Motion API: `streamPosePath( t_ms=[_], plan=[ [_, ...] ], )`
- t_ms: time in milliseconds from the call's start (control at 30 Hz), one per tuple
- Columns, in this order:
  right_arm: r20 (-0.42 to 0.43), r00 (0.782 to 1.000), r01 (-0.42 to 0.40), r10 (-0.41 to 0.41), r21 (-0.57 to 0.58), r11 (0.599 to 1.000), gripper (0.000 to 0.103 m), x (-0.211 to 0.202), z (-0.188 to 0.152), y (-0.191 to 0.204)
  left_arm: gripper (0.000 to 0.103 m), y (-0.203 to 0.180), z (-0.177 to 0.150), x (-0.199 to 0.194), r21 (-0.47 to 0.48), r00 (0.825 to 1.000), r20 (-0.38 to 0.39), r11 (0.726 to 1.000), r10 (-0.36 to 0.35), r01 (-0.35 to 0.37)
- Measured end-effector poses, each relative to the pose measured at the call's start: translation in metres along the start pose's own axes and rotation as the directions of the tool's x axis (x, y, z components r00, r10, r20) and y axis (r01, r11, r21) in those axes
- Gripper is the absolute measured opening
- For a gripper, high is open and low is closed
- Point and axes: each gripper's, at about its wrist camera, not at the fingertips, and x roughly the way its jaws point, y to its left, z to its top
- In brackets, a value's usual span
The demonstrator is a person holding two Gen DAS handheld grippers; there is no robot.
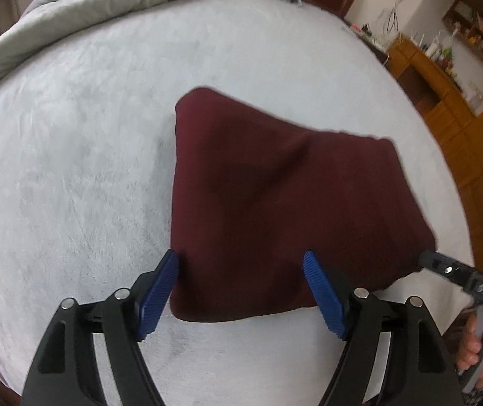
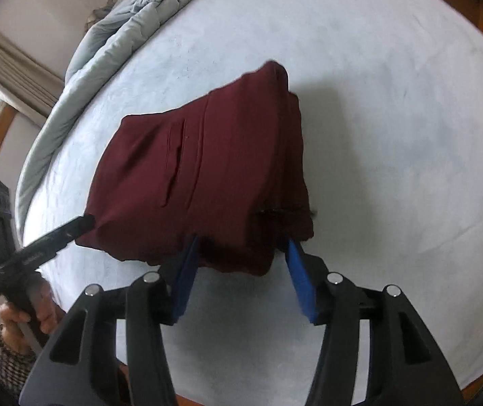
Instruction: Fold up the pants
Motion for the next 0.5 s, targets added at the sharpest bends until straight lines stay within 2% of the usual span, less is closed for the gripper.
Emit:
streamPosePath(
  t_ms=[33, 67, 167, 200, 300, 400, 500],
  plan=[
    [-0.005, 1.000, -0.026, 0.026, 0.005, 1.000, 0.043, 0.003, -0.001, -0.002, 0.077, 0.002, 0.000, 0.005, 0.001, 1.000, -0.008, 1.000, 0.003, -0.003],
    [-0.011, 0.999, -0.032, 0.032, 0.007, 0.999, 0.041, 0.006, -0.002, -0.004, 0.077, 0.005, -0.001, 0.011, 0.000, 1.000, -0.023, 1.000, 0.005, -0.005],
    [-0.036, 0.999, 0.024, -0.026, -0.062, 0.998, 0.037, 0.014, -0.006, 0.001, 0.079, 0.011, -0.006, 0.028, -0.028, 0.998, -0.063, 0.999, -0.016, 0.014],
    [-0.053, 0.998, 0.032, -0.035, -0.051, 0.998, 0.037, 0.019, -0.008, -0.001, 0.080, 0.013, -0.007, 0.030, -0.041, 0.997, -0.072, 0.999, -0.025, 0.022],
    [-0.069, 0.997, -0.016, 0.018, 0.028, 0.999, 0.037, 0.027, -0.011, -0.015, 0.084, 0.020, -0.010, 0.037, -0.078, 0.995, -0.083, 0.996, -0.050, 0.044],
    [-0.063, 0.996, -0.058, 0.063, 0.069, 0.996, 0.041, 0.026, -0.013, -0.021, 0.085, 0.018, -0.009, 0.035, -0.054, 0.996, -0.079, 0.998, -0.036, 0.031],
    [-0.015, 0.992, -0.123, 0.125, 0.108, 0.987, 0.047, 0.009, -0.016, -0.023, 0.084, 0.011, -0.006, 0.018, -0.019, 0.999, -0.054, 1.000, 0.007, -0.008]
  ],
)
